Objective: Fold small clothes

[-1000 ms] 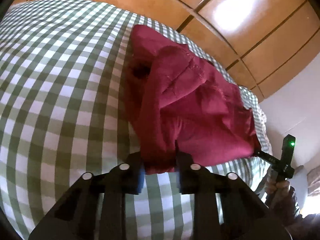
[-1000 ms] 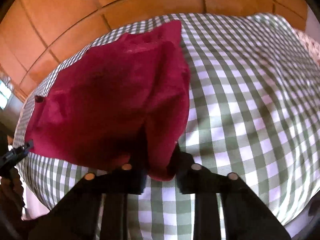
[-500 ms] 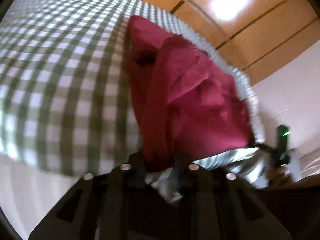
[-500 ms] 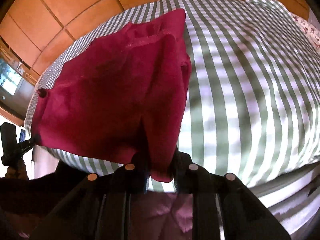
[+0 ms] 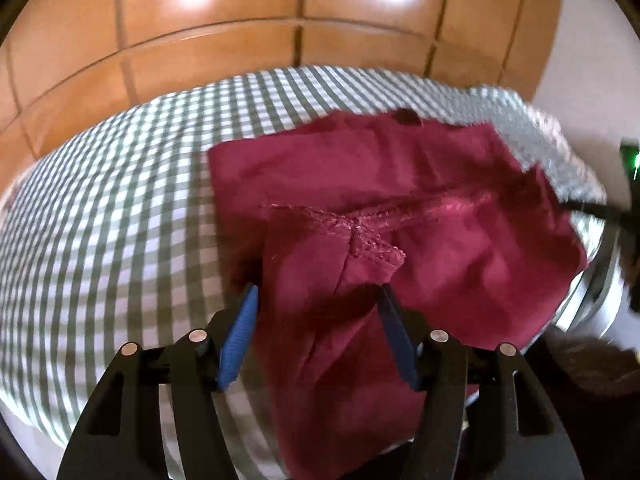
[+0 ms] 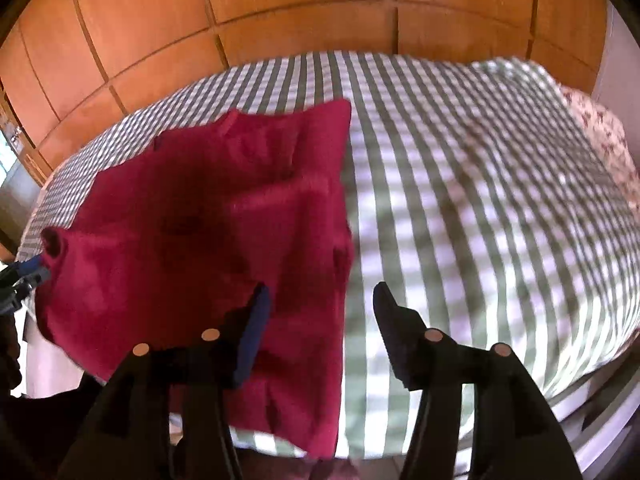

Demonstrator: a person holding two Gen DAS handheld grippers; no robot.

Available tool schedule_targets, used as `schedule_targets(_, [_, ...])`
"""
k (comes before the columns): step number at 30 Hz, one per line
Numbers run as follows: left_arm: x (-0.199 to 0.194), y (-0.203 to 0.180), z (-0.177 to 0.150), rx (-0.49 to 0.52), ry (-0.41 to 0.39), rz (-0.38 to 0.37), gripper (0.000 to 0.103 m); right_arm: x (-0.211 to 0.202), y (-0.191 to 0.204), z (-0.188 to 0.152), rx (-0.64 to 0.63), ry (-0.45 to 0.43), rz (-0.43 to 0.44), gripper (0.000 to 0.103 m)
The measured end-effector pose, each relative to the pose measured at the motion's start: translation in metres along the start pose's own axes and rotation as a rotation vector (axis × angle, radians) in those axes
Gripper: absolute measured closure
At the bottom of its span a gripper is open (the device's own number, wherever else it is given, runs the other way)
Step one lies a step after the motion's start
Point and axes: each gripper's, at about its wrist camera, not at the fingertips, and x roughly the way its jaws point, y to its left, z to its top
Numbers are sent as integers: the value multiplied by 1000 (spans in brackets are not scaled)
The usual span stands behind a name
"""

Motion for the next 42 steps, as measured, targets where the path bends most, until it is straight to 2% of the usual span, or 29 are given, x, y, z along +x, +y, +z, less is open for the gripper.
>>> schedule_targets(1, [6, -2, 0, 17, 16, -1, 48, 3, -1, 2, -13, -7, -5, 49])
schedule_targets(2, [7, -3, 2, 33, 20, 2, 61, 7, 1, 5, -27, -16, -12, 49])
schedule_targets(3, [6, -2, 4, 44, 10, 16, 69, 10, 3, 10, -41, -24, -19, 49])
schedule_targets(4, [3, -1, 4, 36, 0, 18, 71, 15, 5, 15, -54, -27, -24, 49])
schedule_targets(6, [-4, 8, 5, -13, -27, 2, 83, 22, 6, 17, -70, -30, -25, 50])
schedule_targets(7, [-9, 14, 6, -47, -46, -6, 86, 27, 8, 20, -77, -32, -25, 51])
schedule_targets(8, [-12, 20, 5, -71, -58, -19, 93, 31, 10, 22, -81, -29, -19, 68])
schedule_targets(9, [-16, 27, 3, -108, -75, -45, 95, 35, 12, 23, -84, -20, -8, 97])
schedule_targets(14, [-39, 50, -6, -248, -159, -145, 96, 19, 14, 18, -84, -38, -13, 98])
schedule_targets(19, [-62, 62, -1, -310, -256, -220, 96, -31, 5, 30, -17, -133, 42, 98])
schedule_targets(22, [-60, 71, 17, -317, -291, -218, 96, -41, 3, 51, 18, -188, 56, 98])
schedule_targets(26, [-42, 79, 50, -308, -309, -194, 96, -23, 7, 85, 13, -209, 14, 98])
schedule_targets(31, [2, 93, 93, -320, -276, -142, 97, 20, 8, 135, 60, -204, -21, 98])
schedule_targets(34, [32, 101, 112, -329, -233, -116, 97, 50, 7, 151, 91, -182, -47, 99])
schedule_targets(40, [91, 112, 136, -325, -139, -43, 97, 119, -9, 162, 172, -97, -121, 99])
schedule_targets(42, [115, 116, 134, -347, -56, -35, 97, 140, -14, 157, 191, -42, -124, 99])
